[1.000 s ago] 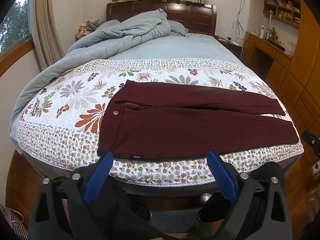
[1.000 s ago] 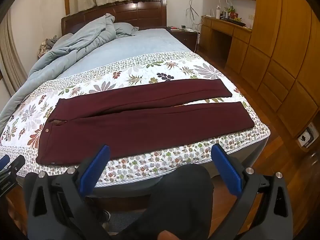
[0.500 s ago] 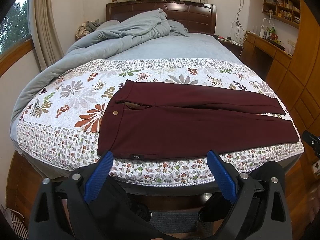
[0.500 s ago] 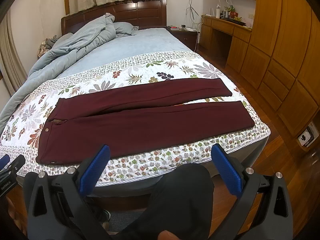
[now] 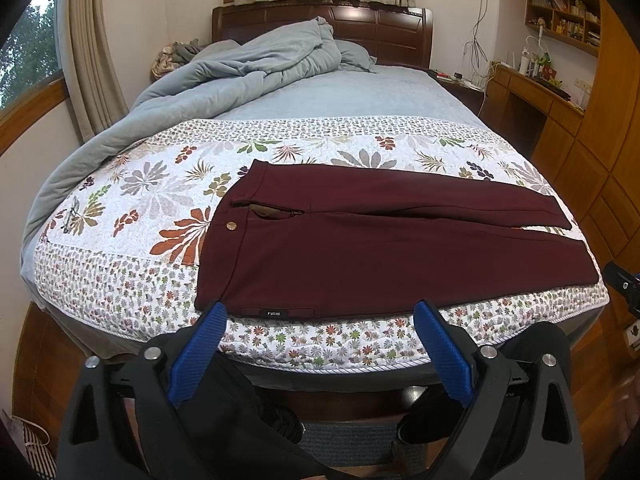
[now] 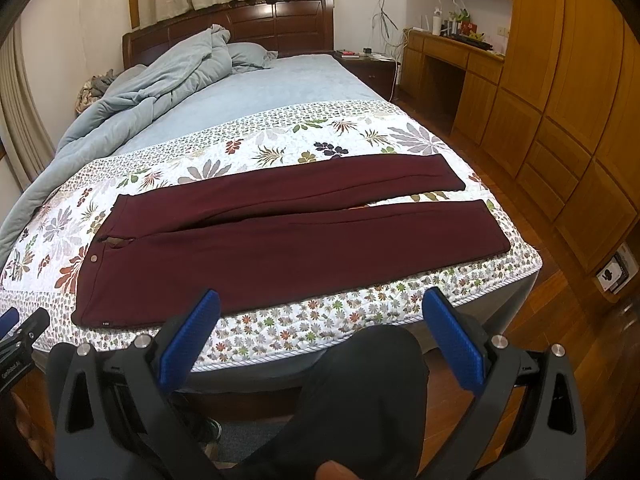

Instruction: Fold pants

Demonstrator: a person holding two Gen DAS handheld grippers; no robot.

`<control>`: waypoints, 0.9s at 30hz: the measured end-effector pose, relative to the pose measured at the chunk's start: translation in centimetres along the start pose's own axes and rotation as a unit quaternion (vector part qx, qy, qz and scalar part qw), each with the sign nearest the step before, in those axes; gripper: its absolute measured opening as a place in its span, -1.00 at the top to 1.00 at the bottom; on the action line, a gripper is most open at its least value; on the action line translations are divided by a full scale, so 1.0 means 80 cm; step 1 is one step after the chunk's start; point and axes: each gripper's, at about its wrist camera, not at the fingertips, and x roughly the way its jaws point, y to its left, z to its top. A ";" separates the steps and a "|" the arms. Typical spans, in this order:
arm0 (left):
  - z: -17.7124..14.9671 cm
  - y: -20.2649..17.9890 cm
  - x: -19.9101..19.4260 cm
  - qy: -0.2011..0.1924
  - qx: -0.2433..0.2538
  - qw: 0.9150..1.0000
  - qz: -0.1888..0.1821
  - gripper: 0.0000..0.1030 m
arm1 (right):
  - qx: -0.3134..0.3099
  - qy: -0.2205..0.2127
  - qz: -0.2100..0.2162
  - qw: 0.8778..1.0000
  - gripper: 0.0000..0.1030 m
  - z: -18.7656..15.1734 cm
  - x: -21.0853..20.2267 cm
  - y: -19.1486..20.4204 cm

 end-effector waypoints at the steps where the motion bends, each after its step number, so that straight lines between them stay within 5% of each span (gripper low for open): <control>1: 0.000 0.002 -0.001 0.000 0.000 1.000 0.000 -0.85 | 0.000 0.000 0.000 1.000 -0.95 0.000 0.000 0.000; 27: 0.002 0.002 -0.004 -0.002 0.002 1.000 0.001 -0.85 | -0.002 0.001 0.001 1.000 -0.95 0.001 0.002 0.000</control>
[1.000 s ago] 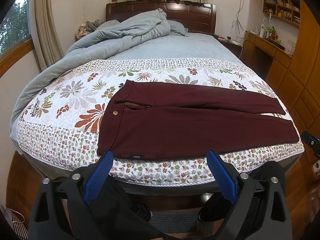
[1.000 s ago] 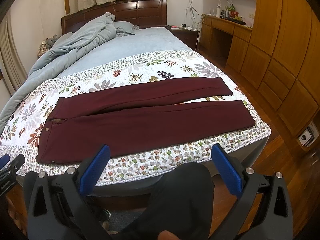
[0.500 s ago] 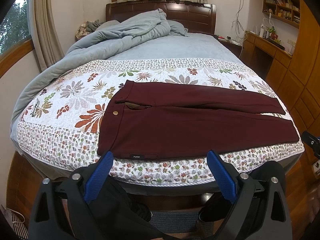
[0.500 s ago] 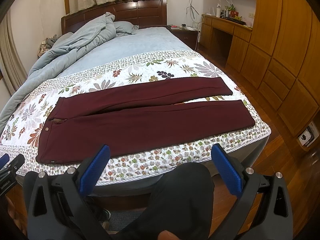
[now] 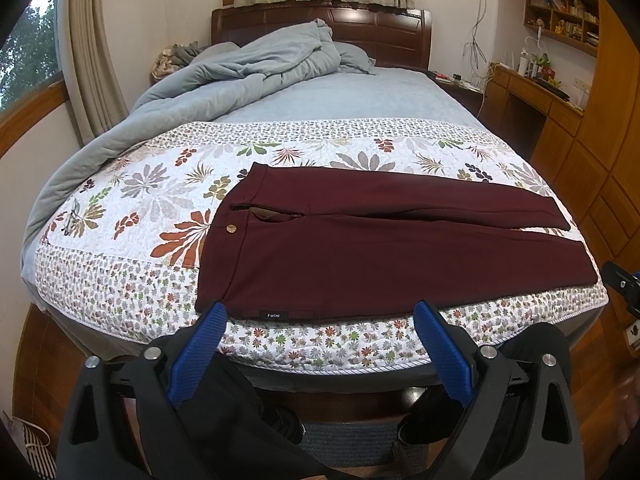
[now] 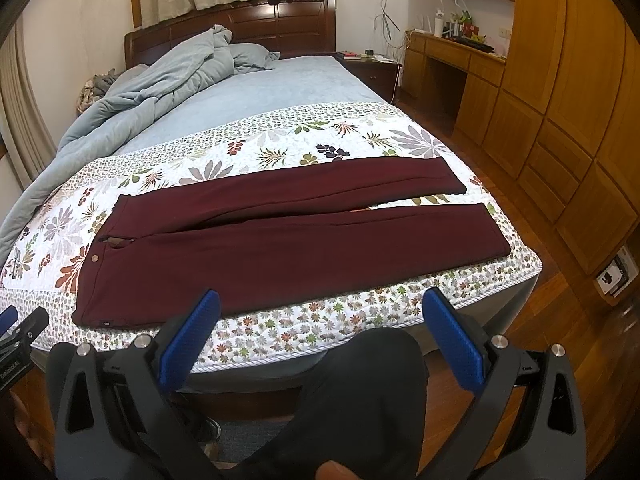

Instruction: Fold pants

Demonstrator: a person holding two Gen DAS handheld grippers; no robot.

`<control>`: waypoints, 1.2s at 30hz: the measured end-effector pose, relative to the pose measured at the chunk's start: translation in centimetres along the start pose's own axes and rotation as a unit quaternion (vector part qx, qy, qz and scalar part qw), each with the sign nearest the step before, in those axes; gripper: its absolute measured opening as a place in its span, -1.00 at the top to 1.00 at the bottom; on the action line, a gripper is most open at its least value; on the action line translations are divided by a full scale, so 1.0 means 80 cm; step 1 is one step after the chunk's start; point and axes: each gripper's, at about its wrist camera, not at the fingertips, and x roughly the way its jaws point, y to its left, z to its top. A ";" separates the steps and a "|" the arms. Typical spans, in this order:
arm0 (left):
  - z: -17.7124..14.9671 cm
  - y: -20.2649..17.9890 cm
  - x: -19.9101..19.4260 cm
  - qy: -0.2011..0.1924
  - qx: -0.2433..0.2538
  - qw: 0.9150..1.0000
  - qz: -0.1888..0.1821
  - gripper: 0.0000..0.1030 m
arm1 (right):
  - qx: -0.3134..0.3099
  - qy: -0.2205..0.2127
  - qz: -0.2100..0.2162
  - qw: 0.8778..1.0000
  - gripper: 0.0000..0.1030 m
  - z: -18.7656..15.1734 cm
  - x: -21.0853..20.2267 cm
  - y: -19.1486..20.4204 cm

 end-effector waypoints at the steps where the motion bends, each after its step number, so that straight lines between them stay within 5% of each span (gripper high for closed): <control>1: 0.000 0.000 -0.001 -0.001 0.000 1.000 0.000 -0.85 | 0.000 0.000 0.001 1.000 -0.95 0.001 -0.001 0.000; 29: 0.004 -0.003 0.022 0.014 0.015 1.000 0.004 -0.85 | -0.004 0.015 -0.001 1.000 -0.95 0.002 0.020 -0.001; 32: 0.000 -0.003 0.059 0.041 0.064 0.997 -0.007 -0.84 | -0.013 0.011 0.030 0.999 -0.95 0.003 0.035 -0.002; 34: -0.004 0.007 0.094 0.086 0.093 0.990 -0.056 -0.84 | -0.020 -0.005 0.076 0.997 -0.95 0.006 0.045 -0.005; 36: -0.003 0.028 0.110 0.086 0.092 0.989 -0.076 -0.84 | -0.048 -0.027 0.103 0.993 -0.95 0.011 0.059 -0.006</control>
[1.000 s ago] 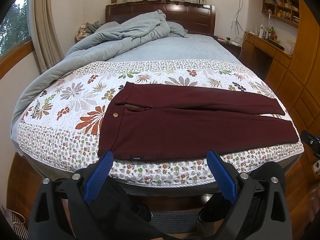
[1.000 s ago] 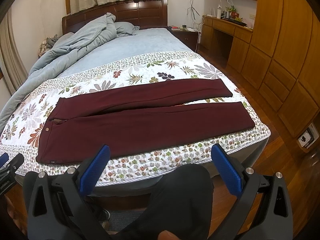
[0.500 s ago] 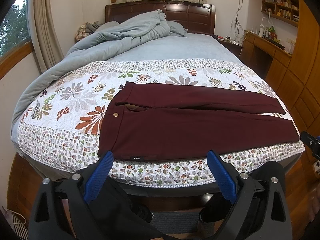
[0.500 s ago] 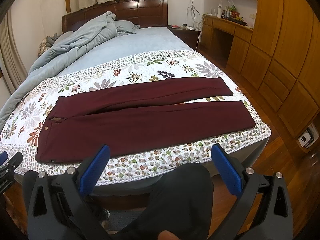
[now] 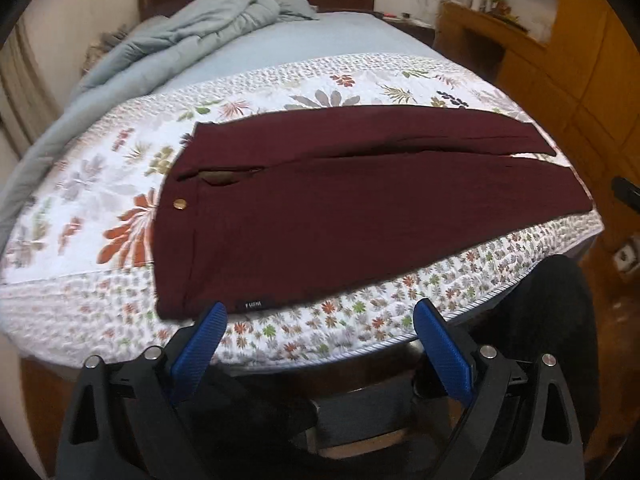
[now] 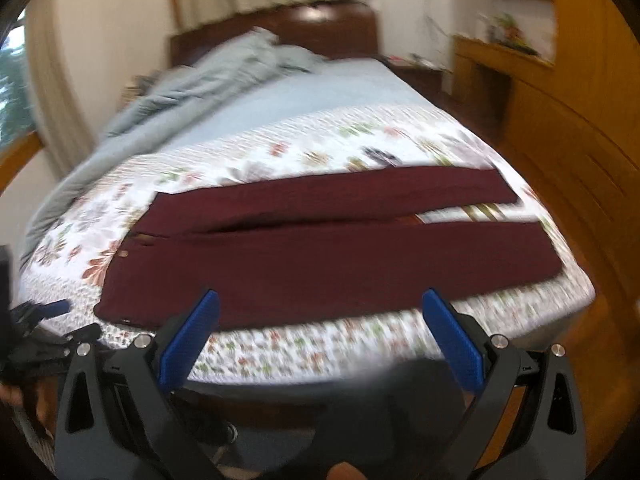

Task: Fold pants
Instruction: 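Move both tools down to the waistband of the maroon trousers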

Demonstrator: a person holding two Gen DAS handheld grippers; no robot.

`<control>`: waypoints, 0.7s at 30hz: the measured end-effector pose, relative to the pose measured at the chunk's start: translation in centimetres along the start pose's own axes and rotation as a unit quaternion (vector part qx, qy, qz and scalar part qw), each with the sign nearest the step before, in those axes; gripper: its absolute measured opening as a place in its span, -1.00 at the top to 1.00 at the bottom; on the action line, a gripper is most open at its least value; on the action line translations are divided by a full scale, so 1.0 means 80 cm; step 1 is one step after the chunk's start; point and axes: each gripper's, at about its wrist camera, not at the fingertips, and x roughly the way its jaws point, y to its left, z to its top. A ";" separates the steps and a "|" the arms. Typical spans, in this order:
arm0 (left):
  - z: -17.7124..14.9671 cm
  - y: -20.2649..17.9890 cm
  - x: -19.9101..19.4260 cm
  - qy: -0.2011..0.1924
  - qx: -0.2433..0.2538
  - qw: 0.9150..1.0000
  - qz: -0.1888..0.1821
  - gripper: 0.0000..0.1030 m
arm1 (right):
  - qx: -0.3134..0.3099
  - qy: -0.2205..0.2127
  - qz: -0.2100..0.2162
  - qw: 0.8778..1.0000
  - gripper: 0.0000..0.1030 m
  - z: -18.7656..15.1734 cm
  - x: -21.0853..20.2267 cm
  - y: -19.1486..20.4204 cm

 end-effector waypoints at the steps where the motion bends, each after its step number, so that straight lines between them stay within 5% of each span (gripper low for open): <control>1: 0.002 0.018 0.004 -0.011 -0.002 1.000 0.004 -0.84 | -0.018 0.003 -0.009 1.000 -0.95 0.003 0.009 -0.001; 6: 0.019 0.115 0.040 -0.006 -0.073 0.997 -0.037 -0.84 | -0.055 0.033 -0.012 0.998 -0.95 0.012 0.056 -0.007; 9: 0.052 0.189 0.089 0.080 -0.133 0.988 -0.018 -0.84 | -0.061 0.031 -0.001 0.998 -0.95 0.036 0.079 -0.016; 12: 0.107 0.253 0.110 0.036 -0.142 0.989 0.001 -0.84 | -0.036 0.048 0.028 0.998 -0.95 0.060 0.108 -0.036; 15: 0.161 0.308 0.141 0.017 -0.180 0.983 -0.025 -0.84 | 0.008 0.088 0.084 0.993 -0.95 0.076 0.153 -0.062; 21: 0.257 0.373 0.229 0.031 -0.210 0.974 -0.083 -0.84 | 0.046 0.143 0.110 0.983 -0.95 0.102 0.212 -0.085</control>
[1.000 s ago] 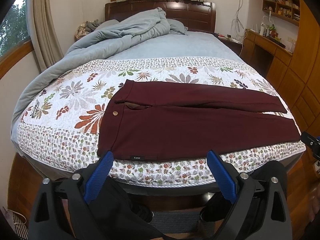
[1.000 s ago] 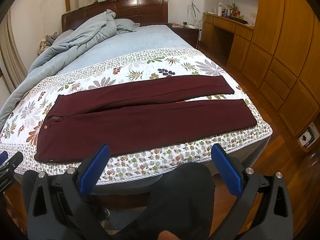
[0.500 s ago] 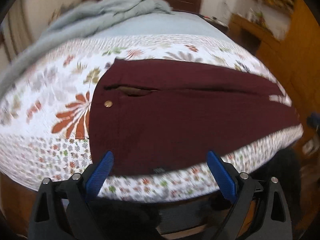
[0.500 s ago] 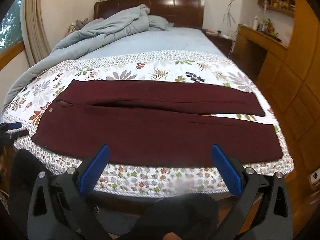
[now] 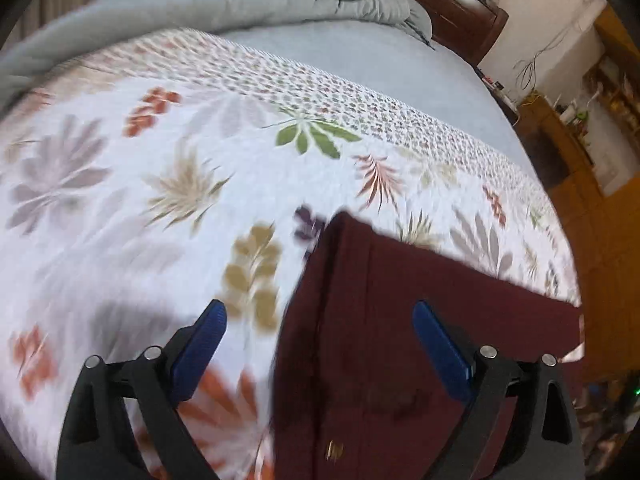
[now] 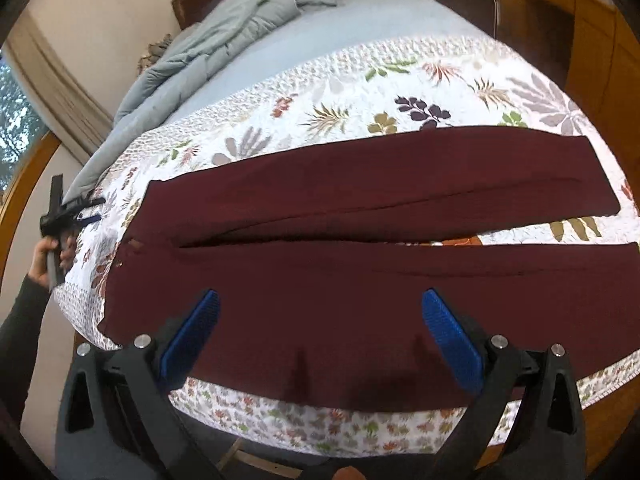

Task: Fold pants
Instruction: 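Move both tools down to the waistband of the maroon trousers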

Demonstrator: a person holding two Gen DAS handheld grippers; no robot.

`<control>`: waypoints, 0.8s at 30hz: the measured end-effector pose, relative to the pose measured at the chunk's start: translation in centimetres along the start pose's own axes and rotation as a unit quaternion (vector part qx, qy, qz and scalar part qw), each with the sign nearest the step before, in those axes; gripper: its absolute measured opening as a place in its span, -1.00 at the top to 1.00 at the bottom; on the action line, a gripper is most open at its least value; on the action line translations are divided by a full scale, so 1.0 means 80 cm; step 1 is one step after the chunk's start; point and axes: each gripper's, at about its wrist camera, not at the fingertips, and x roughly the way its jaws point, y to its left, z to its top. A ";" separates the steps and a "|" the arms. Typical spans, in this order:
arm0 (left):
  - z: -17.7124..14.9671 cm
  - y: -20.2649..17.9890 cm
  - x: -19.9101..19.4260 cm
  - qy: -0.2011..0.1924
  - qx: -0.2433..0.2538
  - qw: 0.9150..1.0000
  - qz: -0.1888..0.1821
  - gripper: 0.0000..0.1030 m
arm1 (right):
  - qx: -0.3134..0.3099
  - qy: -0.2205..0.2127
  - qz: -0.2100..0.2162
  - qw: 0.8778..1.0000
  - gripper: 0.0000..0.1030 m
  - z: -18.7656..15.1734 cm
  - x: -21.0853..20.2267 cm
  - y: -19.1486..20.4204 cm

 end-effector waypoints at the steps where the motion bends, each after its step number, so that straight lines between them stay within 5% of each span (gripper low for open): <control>1: 0.017 0.002 0.018 0.007 0.005 1.000 -0.009 -0.84 | 0.002 0.005 0.002 1.000 -0.95 0.005 0.005 -0.003; 10: 0.064 -0.020 0.152 0.099 0.095 0.988 -0.066 -0.82 | 0.034 0.046 0.016 0.998 -0.95 0.017 0.044 -0.047; 13: 0.053 -0.036 0.158 0.110 0.162 0.978 -0.076 -0.81 | 0.028 0.040 0.043 0.998 -0.95 0.032 0.034 -0.063; 16: 0.060 -0.033 0.160 0.117 0.158 0.976 -0.092 -0.75 | 0.024 0.035 0.056 0.998 -0.95 0.061 0.020 -0.089; 17: 0.063 -0.034 0.160 0.118 0.155 0.976 -0.095 -0.55 | 0.026 0.036 0.058 0.997 -0.95 0.071 0.017 -0.103; 18: 0.064 -0.040 0.161 0.120 0.160 0.976 -0.089 0.24 | 0.034 0.034 0.055 0.997 -0.95 0.084 0.012 -0.123; 22: 0.058 -0.051 0.174 0.135 0.184 0.972 -0.048 0.19 | 0.077 0.038 0.070 0.994 -0.95 0.124 -0.001 -0.203; 24: 0.062 -0.047 0.176 0.142 0.166 0.974 -0.062 -0.13 | 0.095 0.045 0.071 0.992 -0.95 0.142 -0.006 -0.248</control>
